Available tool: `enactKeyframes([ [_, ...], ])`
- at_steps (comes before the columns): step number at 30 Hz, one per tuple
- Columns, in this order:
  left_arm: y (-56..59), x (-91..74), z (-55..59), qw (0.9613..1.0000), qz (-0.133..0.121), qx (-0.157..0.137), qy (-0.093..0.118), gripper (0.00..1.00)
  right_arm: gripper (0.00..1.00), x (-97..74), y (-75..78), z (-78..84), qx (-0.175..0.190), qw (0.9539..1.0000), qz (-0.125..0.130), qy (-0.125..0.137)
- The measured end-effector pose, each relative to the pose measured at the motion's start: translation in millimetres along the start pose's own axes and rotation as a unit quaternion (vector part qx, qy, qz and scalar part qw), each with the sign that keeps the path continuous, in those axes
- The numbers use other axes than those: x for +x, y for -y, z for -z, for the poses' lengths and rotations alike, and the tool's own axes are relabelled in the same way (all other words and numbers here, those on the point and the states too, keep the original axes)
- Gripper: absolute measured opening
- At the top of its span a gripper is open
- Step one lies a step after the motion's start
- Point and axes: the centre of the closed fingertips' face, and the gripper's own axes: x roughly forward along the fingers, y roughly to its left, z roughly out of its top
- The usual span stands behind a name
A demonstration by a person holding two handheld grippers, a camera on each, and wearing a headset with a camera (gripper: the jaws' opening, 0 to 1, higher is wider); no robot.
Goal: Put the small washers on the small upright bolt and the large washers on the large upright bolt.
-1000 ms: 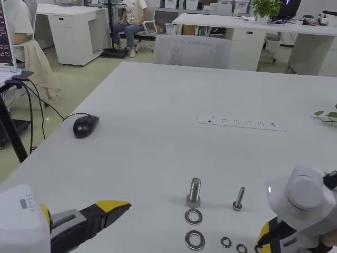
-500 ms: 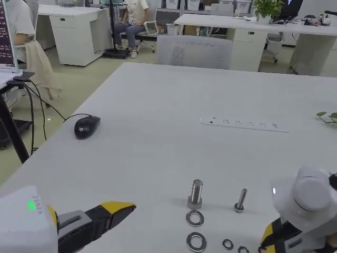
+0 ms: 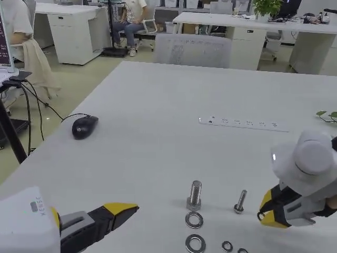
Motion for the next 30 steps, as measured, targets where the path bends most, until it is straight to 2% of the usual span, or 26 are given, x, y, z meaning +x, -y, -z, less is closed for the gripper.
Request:
enactKeyframes([
  [5, -1.2, 0.3, 0.1, 1.0, 0.0, -0.003, 0.0, 0.61, 0.12, -8.9, 18.2, -10.1, -0.003, 0.9999, 0.015, 0.005],
  [11, -3.1, 0.9, 1.0, 1.0, -0.003, -0.005, 0.0, 0.61, 0.12, -8.9, 28.3, -21.7, 0.003, 0.9997, 0.016, 0.016],
  [17, -4.9, 1.3, -0.1, 1.0, -0.005, -0.006, 0.0, 0.61, 0.12, -1.2, 29.0, -27.8, 0.003, 0.9998, 0.008, 0.019],
  [30, -7.4, 2.7, 2.5, 0.9999, -0.01, -0.011, -0.003, 0.61, 0.13, 7.7, 30.7, -24.5, -0.003, 1.0, -0.006, 0.005],
])
